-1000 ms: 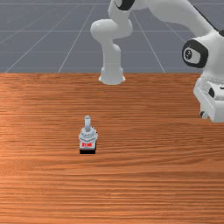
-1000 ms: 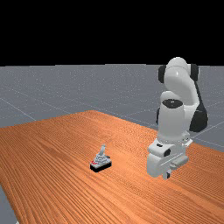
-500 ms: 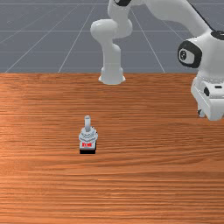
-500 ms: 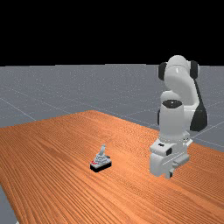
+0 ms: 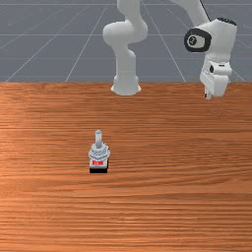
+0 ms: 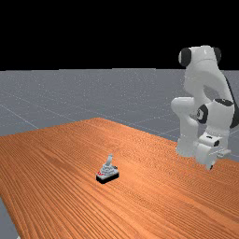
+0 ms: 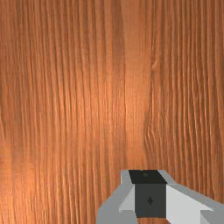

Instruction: Turn on the trigger

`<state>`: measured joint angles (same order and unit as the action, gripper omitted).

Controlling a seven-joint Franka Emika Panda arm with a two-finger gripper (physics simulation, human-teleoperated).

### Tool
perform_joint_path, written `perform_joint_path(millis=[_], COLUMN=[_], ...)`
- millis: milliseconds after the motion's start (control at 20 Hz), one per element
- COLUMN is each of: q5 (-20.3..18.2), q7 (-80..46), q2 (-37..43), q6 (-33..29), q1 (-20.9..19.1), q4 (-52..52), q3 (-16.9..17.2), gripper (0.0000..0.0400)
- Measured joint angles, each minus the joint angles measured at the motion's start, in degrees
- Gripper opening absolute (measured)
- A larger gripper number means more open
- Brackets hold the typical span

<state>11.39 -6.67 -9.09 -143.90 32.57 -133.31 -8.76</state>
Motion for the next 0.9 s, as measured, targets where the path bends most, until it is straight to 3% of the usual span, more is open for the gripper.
perform_joint_path(millis=[50,100,200,250,300,400,700,750,800,850,900], q5=[-6.8,-2.5,0.1,-3.6,-8.3,-7.9,-6.6,-21.1,-21.7,-21.7,-6.2], q7=[1.9,0.3,-2.4,1.9,7.7,-4.7,6.9,34.2,38.8,42.3,24.2], q2=[0.6,0.1,-0.4,3.3,4.8,8.8,19.4,21.1,22.1,23.0,23.3], q6=[3.2,8.4,13.2,5.6,5.2,2.4,0.1,-2.3,-1.1,-0.7,-1.9], q1=[0.1,1.5,3.0,1.5,0.3,-0.9,-9.7,-4.5,-4.9,-6.0,-13.8], q4=[-0.1,1.5,2.7,-3.0,-5.0,-10.5,-22.8,-25.1,-25.8,-26.5,-27.1], q3=[-1.4,-1.6,-1.8,-1.9,-1.6,0.2,7.6,16.6,20.2,22.9,15.3], gripper=[0.0,0.0,0.0,0.0,0.0,0.0,0.0,0.0,0.0,0.0,0.0])
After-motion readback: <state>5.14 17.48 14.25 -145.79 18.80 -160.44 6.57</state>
